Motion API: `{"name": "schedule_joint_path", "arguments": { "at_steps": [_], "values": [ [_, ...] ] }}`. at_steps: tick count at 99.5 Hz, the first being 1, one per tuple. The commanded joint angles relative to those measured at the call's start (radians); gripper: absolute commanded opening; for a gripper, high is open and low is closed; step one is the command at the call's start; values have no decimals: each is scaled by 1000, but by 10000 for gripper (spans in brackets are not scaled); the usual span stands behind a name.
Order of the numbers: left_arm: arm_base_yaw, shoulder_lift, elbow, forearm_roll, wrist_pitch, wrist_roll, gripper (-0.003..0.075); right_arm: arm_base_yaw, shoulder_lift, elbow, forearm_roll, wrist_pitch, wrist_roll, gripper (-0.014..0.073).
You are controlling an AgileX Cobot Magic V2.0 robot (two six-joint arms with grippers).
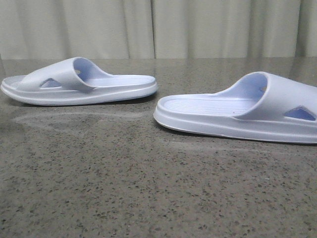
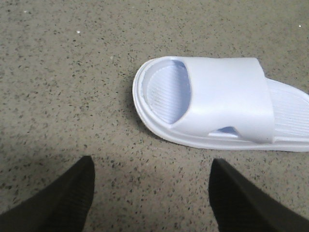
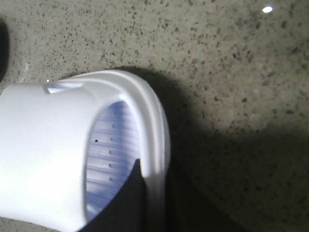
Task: Insert blue slippers together front up
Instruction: 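Grasp each slipper's heel rim, left gripper one slipper, right gripper the other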
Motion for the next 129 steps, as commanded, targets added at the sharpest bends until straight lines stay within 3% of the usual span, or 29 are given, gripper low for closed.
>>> {"name": "schedule_joint_path", "arguments": {
  "at_steps": [1, 18, 42, 73, 92, 104, 122, 129],
  "values": [
    [5, 36, -67, -105, -46, 69, 444, -5, -16, -27, 33, -1, -17, -107],
    [80, 166, -136, -321, 30, 250, 407, -5, -16, -27, 33, -6, -17, -107],
    [222, 358, -202, -697, 270, 545, 403, -5, -16, -27, 33, -19, -19, -107],
    [231, 519, -266, -827, 390, 670, 403, -5, -16, -27, 33, -32, -27, -107],
    [231, 567, -275, -833, 435, 675, 393, -5, -16, -27, 33, -32, -27, -107],
    [231, 579, -275, -831, 461, 677, 293, -5, -16, -27, 33, -32, -27, -107],
    [231, 584, -275, -831, 475, 677, 15, -5, -16, -27, 33, -32, -27, -107],
    [231, 584, -275, -831, 475, 680, 15, -5, -16, -27, 33, -32, -27, -107]
  ]
}}
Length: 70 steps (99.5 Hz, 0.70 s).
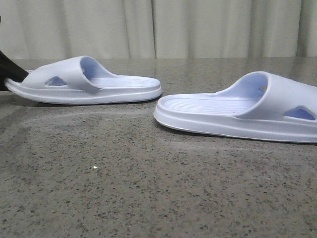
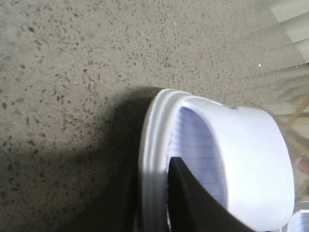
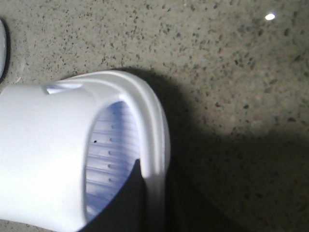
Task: Insert blue slippers together front up
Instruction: 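Grasp each slipper's heel rim, left gripper one slipper, right gripper the other, then lift both slippers and bring them together above the table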
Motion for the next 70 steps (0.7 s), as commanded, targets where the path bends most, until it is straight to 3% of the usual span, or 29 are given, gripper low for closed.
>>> {"name": "schedule_joint_path", "arguments": {
  "at_steps": [1, 38, 70],
  "values": [
    [2, -34, -30, -54, 46, 9, 15, -5, -16, -27, 32, -18, -18, -107],
    [28, -154, -27, -61, 30, 46, 15, -9, -16, -88, 83, 29, -23, -107],
    [110, -199, -27, -66, 195, 42, 15, -9, -18, -189, 314, 143, -118, -107]
  ]
}}
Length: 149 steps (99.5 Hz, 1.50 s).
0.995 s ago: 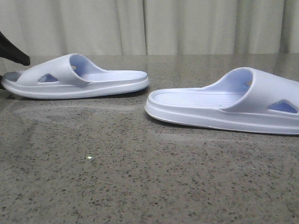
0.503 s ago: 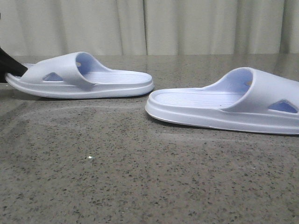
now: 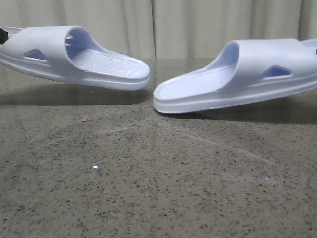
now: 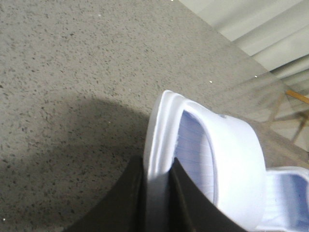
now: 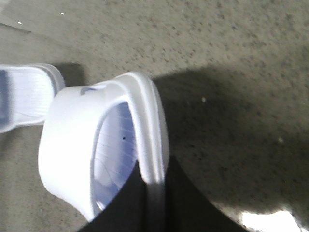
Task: Insert blue slippers together front up
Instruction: 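Lift both slippers and bring them together above the table, then stack the right gripper's slipper onto the left gripper's slipper, lowering both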
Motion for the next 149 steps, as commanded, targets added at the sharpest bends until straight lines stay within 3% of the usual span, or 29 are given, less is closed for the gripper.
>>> {"name": "schedule_joint_path", "arguments": {
  "at_steps": [1, 15, 64, 127, 149],
  "values": [
    [24, -41, -25, -66, 83, -2, 15, -9, -19, -57, 142, 58, -44, -107],
    [49, -41, -25, -80, 116, -2, 15, -9, -19, -108, 224, 97, -61, -107],
    [40, -41, -25, -176, 267, -22, 15, 35, 37, -159, 256, 130, -97, -107],
    [-170, -41, -25, -246, 274, -62, 15, 208, 210, -160, 374, 105, -222, -107],
    [-198, -41, -25, -262, 274, -62, 15, 293, 278, -162, 416, 89, -264, -107]
  ]
}}
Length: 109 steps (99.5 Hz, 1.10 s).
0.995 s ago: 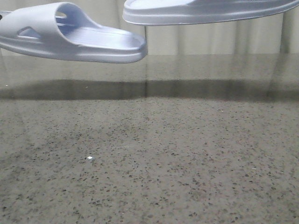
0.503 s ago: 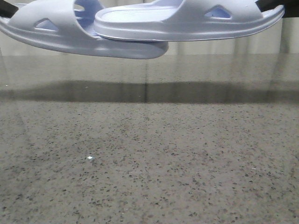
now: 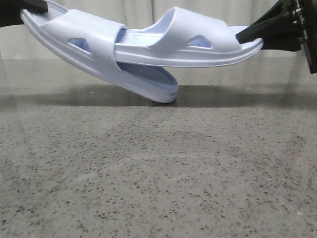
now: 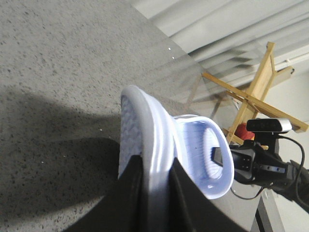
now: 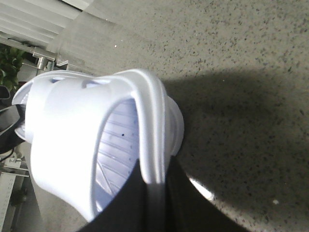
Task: Insert blue slippers together front up
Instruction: 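Stack the right gripper's slipper onto the left gripper's slipper, lowering both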
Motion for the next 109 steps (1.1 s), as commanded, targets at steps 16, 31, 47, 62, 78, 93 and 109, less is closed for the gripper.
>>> {"name": "schedule_joint_path", "arguments": {
  "at_steps": [16, 31, 47, 62, 78, 93, 109],
  "values": [
    [-31, -40, -25, -86, 160, -10, 15, 88, 37, -74, 89, 89, -36, -107],
    [-31, -40, -25, -62, 160, -12, 15, 133, 68, -138, 89, 87, -36, -107],
    [-31, -40, -25, -52, 160, -14, 15, 170, 89, -200, 85, 84, -36, -106],
    [-31, -40, -25, -40, 160, -18, 15, 173, 96, -217, 76, 98, -36, -104],
    [-17, -40, -25, -38, 156, -18, 15, 135, 96, -217, 59, 154, -36, 53],
    [10, -40, -25, -26, 149, -16, 15, 55, 96, -217, 20, 273, -34, 143],
    [20, -40, -25, -20, 114, -10, 15, -36, 83, -217, -41, 292, -7, 142]
  ]
}}
